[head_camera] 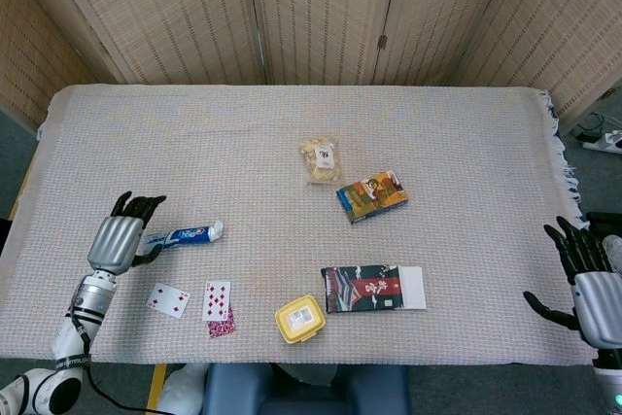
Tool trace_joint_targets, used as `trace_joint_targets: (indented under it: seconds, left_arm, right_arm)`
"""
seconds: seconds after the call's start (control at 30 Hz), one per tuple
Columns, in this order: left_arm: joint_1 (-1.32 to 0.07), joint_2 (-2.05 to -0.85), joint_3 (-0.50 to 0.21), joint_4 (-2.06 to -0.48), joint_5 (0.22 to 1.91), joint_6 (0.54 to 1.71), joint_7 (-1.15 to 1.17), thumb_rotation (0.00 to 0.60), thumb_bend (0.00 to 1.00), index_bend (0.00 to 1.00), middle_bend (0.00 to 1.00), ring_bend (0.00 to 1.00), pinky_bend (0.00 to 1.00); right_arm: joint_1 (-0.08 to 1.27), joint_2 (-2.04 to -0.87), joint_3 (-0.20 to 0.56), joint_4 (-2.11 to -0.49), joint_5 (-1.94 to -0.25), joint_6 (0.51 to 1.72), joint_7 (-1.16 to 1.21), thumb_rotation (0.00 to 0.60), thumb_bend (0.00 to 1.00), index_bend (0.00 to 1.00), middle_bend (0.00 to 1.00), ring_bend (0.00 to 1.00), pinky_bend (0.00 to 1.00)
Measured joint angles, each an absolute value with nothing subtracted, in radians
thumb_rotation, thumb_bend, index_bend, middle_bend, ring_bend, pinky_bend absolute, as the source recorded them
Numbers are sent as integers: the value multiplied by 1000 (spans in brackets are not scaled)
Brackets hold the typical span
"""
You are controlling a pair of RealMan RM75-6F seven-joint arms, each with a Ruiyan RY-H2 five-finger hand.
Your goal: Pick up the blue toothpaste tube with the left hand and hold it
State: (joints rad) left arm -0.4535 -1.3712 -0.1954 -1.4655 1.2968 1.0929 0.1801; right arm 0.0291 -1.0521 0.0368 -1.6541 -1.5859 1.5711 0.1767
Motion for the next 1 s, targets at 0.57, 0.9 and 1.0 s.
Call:
trace_joint_targets:
  seconds: [0.57,0.9,1.0]
  left_arm:
    - [-529,-1546,-163,-1227,1217,999,246,600,346,129,172,121,47]
    - [-557,-1619,-165,-1083,1192,979,253,600,346,192,177,156,58]
    - [-564,-1634,-169,-1052,1186,972,245,600,346,201,186,164,66]
  right_arm:
    - [40,-1061,41,-1650,-1569,1541,172,600,262,0,0,0,0]
    - [46,-1062,44,-1652,-1564,1529,167,600,261,0,0,0,0]
    - [46,-1061,45,-1653,-1562,1528,167,600,262,0,0,0,0]
